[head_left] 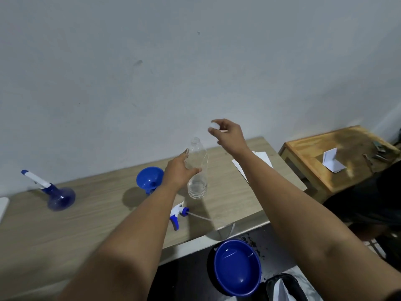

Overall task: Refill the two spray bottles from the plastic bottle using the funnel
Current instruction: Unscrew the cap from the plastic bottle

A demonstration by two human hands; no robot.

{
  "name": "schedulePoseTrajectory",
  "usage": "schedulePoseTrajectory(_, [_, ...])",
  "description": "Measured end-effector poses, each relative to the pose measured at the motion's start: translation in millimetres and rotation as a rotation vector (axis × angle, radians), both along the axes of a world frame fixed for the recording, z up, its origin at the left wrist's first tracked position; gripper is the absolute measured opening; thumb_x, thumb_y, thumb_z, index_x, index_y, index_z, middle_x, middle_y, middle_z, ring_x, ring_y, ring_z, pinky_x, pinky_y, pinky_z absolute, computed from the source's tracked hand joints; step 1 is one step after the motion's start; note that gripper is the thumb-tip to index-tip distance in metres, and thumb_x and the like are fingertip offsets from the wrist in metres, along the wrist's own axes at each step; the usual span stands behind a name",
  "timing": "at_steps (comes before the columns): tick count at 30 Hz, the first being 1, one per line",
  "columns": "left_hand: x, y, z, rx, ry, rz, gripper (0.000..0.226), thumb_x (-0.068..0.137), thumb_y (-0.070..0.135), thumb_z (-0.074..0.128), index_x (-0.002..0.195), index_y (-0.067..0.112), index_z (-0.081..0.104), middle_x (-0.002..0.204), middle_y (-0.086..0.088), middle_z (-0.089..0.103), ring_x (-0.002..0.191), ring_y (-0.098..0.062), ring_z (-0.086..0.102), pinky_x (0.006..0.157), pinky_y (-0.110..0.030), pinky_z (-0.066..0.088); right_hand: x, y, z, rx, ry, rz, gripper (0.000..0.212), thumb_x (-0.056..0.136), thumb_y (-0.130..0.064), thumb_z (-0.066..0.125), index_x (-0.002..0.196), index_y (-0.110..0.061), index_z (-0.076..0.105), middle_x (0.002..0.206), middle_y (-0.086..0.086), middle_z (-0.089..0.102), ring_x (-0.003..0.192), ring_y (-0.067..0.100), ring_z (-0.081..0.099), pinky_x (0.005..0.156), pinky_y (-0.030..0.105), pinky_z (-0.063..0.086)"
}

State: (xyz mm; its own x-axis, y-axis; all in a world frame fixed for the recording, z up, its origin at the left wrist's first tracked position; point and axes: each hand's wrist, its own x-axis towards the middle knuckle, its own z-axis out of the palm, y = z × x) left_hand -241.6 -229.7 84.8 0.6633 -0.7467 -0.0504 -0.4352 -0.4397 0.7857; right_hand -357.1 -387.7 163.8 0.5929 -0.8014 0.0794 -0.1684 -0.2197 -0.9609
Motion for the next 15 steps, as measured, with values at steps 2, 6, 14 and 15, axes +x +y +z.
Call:
schedulePoseTrajectory(2, [-0.7, 0.0, -0.1, -0.004, 0.003, -0.007, 0.098, 0.074, 0.046, 0.084, 0.154, 0.026, 0.033, 0.148, 0.006, 0.053, 0.132, -0.018, 0.053, 0.107, -0.040, 0.047, -18.9, -2.5, -38.0, -0.015, 0.195, -0.118, 0.033, 0.090, -0.023, 0.079, 0.122, -0.015, 0.073, 0.096, -0.005, 0.067, 0.091, 0.014, 0.064, 0.086, 0.027, 0.049])
schedulePoseTrajectory(6, [-0.6, 0.2, -1.6, -0.027, 0.022, -0.001, 0.096, 0.074, 0.041, 0.085, 0.154, 0.025, 0.035, 0.146, 0.005, 0.054, 0.128, -0.016, 0.055, 0.107, -0.039, 0.047, -59.4, 15.1, -129.9, 0.114, 0.636, 0.012, 0.036, 0.092, -0.022, 0.077, 0.126, -0.012, 0.071, 0.121, 0.014, 0.073, 0.111, 0.032, 0.069, 0.095, 0.036, 0.053])
schedulePoseTrajectory(14, [-3.0, 0.3, -1.1, -0.021, 0.037, 0.010, 0.098, 0.073, 0.041, 0.086, 0.154, 0.025, 0.034, 0.147, 0.007, 0.053, 0.129, -0.014, 0.055, 0.107, -0.038, 0.047, -66.2, 44.8, -184.9, 0.057, 0.807, -0.021, 0.039, 0.103, -0.031, 0.056, 0.142, -0.025, 0.059, 0.137, 0.017, 0.057, 0.120, 0.037, 0.062, 0.104, 0.049, 0.052])
schedulePoseTrajectory(15, [-4.0, -0.3, 0.5, -0.012, 0.033, 0.009, 0.099, 0.072, 0.042, 0.086, 0.154, 0.026, 0.033, 0.147, 0.008, 0.053, 0.130, -0.014, 0.055, 0.108, -0.038, 0.047, -60.1, 45.0, -180.9, 0.055, 0.757, -0.038, 0.051, 0.102, -0.035, 0.059, 0.151, -0.024, 0.049, 0.142, 0.018, 0.050, 0.126, 0.038, 0.058, 0.107, 0.051, 0.050])
